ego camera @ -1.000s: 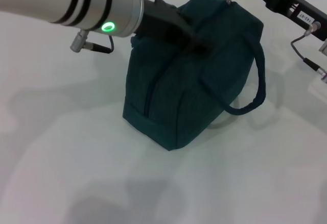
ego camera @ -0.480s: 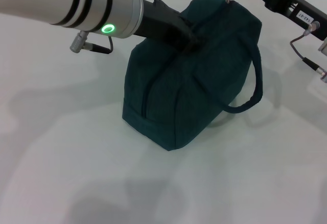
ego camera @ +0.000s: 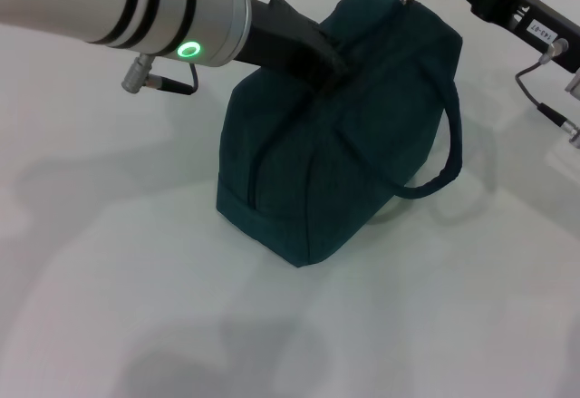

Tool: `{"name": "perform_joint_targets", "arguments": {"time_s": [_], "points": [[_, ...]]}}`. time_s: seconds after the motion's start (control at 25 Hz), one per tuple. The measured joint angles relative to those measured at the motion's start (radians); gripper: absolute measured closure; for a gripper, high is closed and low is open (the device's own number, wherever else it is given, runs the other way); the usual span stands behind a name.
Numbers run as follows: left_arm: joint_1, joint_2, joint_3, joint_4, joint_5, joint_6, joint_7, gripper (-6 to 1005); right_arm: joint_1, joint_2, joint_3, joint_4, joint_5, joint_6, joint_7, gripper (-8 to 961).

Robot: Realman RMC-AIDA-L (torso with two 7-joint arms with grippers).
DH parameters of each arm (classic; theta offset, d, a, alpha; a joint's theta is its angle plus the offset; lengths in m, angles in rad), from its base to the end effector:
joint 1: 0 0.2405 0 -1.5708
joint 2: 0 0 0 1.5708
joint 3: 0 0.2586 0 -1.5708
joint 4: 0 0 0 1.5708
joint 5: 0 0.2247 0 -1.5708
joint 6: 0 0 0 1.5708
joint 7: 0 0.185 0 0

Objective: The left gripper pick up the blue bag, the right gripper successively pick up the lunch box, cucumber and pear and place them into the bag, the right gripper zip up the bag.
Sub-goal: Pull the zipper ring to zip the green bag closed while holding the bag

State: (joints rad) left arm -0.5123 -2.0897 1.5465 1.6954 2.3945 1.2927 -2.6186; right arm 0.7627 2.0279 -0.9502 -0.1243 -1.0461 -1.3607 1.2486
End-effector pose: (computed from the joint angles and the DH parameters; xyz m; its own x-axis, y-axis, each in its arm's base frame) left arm -0.0753 0.3778 -0.0338 0.9210 0.3626 0.1425 0.3874 -0.8137 -0.4334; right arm 0.1803 0.4361 -0.0343 0.2962 -0.2911 -0.9097 -0.6926 -0.7213 0.0053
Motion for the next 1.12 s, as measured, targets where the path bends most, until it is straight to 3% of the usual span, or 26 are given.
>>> {"name": "perform_joint_targets", "arguments": {"time_s": [0.64, 1.12], "points": [[0.010, 0.000, -0.002, 0.008, -0.010, 0.000, 0.006, 848, 0.000, 0.000, 0.001, 0.006, 0.004, 0.018, -0.001, 944], [0.068, 0.002, -0.002, 0.137, -0.032, 0.011, 0.007, 913, -0.035, 0.000, -0.007, 0.006, 0.006, 0.137, -0.001, 944]]}}
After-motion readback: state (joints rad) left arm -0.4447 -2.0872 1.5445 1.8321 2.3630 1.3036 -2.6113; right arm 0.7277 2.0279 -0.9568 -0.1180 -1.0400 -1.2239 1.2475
